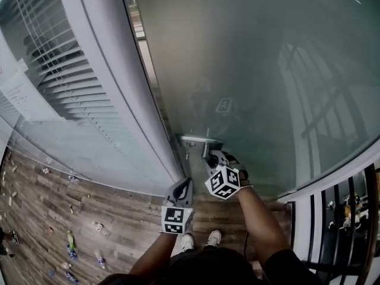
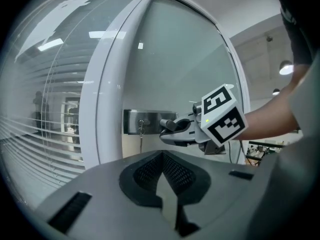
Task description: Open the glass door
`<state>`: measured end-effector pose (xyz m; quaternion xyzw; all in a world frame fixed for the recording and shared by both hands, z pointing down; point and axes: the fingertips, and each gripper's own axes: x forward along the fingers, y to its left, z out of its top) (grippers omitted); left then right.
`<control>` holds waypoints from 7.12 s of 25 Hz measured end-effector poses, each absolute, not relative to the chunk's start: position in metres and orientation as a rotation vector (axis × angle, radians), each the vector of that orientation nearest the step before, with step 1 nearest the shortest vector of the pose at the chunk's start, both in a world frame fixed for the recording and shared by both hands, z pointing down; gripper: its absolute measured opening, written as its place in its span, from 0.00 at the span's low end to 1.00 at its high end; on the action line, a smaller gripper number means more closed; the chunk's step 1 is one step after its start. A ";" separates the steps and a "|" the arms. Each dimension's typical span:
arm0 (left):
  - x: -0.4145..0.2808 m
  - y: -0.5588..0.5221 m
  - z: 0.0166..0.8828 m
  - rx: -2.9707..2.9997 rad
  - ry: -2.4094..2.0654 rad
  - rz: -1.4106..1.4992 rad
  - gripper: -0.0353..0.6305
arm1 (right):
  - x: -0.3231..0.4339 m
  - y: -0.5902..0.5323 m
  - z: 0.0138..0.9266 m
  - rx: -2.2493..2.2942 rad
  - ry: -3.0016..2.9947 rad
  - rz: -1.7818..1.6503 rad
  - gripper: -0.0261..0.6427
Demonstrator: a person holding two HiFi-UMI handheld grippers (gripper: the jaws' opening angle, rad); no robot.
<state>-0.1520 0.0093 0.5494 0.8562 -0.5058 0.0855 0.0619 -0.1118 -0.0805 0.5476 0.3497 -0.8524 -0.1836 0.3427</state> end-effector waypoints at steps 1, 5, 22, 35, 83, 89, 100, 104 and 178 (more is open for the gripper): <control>-0.147 0.007 0.549 2.585 -1.536 0.258 0.06 | -0.110 -0.085 0.548 0.913 -2.214 -0.473 0.06; -0.131 -0.004 0.548 2.572 -1.579 0.267 0.06 | -0.103 -0.105 0.549 0.929 -2.206 -0.456 0.06; -0.094 -0.101 0.550 2.544 -1.657 0.242 0.06 | -0.066 -0.246 0.551 1.025 -2.150 -0.314 0.06; -0.052 -0.237 0.547 2.514 -1.527 0.166 0.06 | 0.017 -0.410 0.555 1.195 -2.058 -0.175 0.06; 0.119 -0.509 0.564 2.459 -1.619 0.284 0.06 | 0.464 -0.748 0.569 1.570 -2.017 0.397 0.06; 0.130 -0.518 0.565 2.456 -1.602 0.284 0.06 | 0.509 -0.758 0.568 1.620 -1.985 0.436 0.06; 0.136 -0.523 0.558 2.455 -1.618 0.285 0.06 | 0.542 -0.759 0.564 1.588 -1.883 0.415 0.06; 0.133 -0.513 0.559 2.453 -1.618 0.295 0.06 | 0.541 -0.756 0.552 1.603 -1.859 0.449 0.12; 0.033 0.173 0.497 2.566 -1.489 0.009 0.06 | 0.194 0.197 0.468 1.915 -2.330 -0.086 0.06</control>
